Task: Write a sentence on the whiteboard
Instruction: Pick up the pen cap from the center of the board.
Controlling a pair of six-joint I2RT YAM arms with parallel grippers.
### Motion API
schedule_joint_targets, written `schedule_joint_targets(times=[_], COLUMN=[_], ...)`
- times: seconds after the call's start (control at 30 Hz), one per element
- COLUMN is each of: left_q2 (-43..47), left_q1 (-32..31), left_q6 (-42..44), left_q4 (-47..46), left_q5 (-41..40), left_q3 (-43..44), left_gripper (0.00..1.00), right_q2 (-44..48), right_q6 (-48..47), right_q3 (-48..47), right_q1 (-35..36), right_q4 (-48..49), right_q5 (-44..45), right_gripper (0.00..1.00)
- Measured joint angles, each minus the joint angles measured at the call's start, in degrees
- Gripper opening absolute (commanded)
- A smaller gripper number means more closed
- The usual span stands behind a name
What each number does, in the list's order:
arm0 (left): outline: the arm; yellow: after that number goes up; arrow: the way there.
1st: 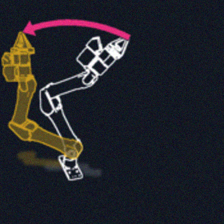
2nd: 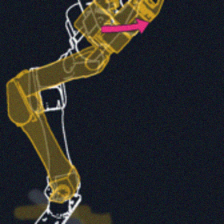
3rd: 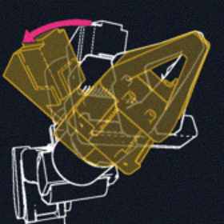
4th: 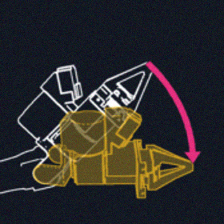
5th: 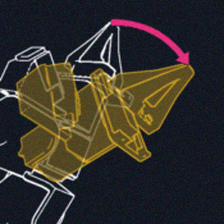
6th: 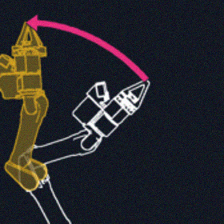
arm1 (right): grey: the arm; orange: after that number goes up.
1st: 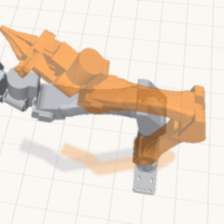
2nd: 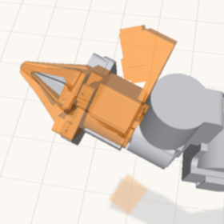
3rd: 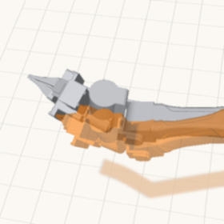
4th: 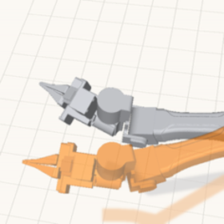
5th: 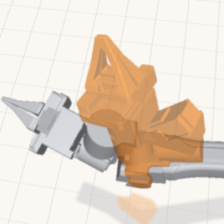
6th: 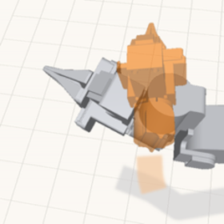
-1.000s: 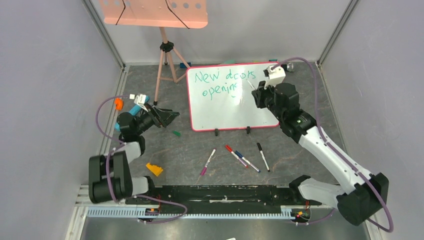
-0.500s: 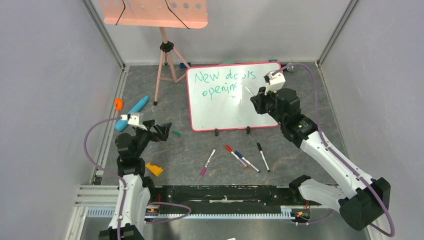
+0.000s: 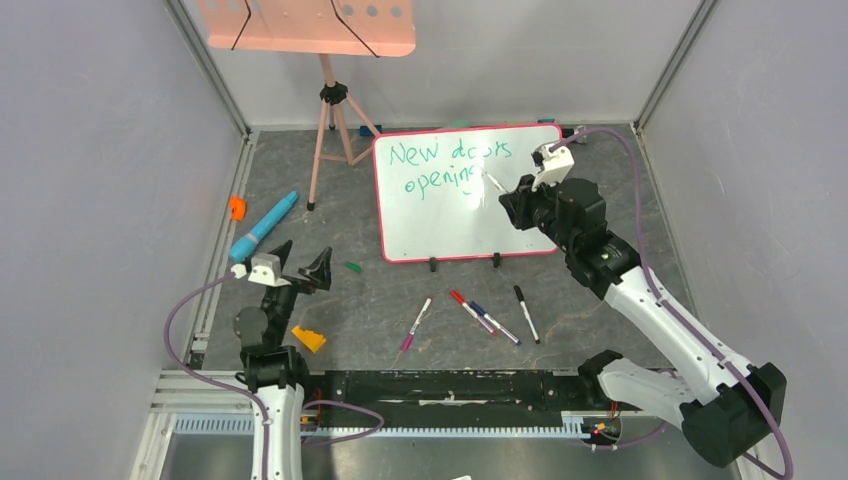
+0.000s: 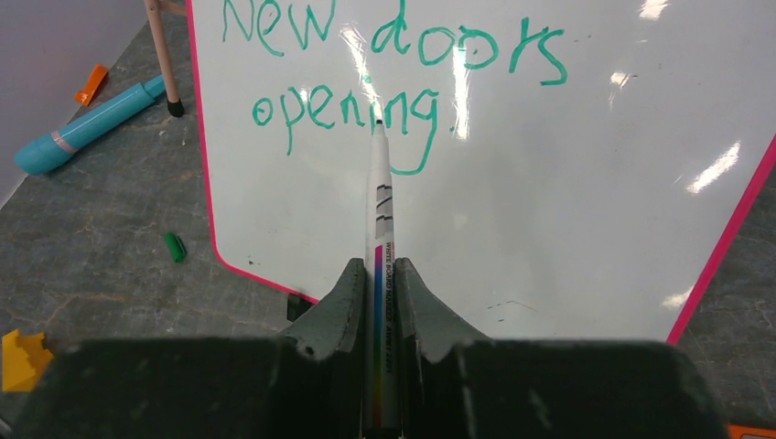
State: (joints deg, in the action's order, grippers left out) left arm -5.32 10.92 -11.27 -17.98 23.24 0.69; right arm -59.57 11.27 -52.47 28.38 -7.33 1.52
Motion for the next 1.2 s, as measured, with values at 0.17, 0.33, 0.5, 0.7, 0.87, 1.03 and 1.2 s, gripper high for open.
schedule_joint_targets(times=[0.17, 0.33, 0.5, 0.7, 0.87, 1.03, 1.2], left_q2=[-1.1, -1.7, -1.2, 1.6, -5.0, -5.6, -9.9], left_q1=[0.0, 0.0, 0.0, -1.4, -1.4, -1.4, -1.4], left_q6=[0.0, 0.0, 0.0, -8.6, -17.2, -34.9, -43.7], left_q4=[0.2, 0.3, 0.6, 5.8, 5.7, 4.6, 10.5], left_q5=[-0.5, -0.7, -0.7, -9.9, -13.4, -19.4, -20.1], left_q3=[0.0, 0.0, 0.0, 0.1, 3.6, 6.4, 9.2], left_gripper=[1.00, 1.00, 1.00, 0.80, 1.00, 0.92, 1.00], right_q2=[0.3, 0.9, 2.3, 3.3, 3.3, 3.7, 4.0], right_q6=[0.8, 1.3, 1.8, 1.8, 1.9, 2.5, 2.7], right_q3=[1.2, 2.2, 2.6, 2.6, 2.6, 2.6, 2.5], right_q1=[0.0, 0.0, 0.0, 0.0, 0.0, 0.0, 0.0], right_q4=[-0.2, -0.7, -1.4, -2.2, -3.1, -3.2, -3.2], right_q5=[-1.8, -3.5, -5.3, -6.3, -6.3, -6.3, -6.4], right_gripper=[0.00, 0.00, 0.00, 0.00, 0.00, 0.00, 0.00])
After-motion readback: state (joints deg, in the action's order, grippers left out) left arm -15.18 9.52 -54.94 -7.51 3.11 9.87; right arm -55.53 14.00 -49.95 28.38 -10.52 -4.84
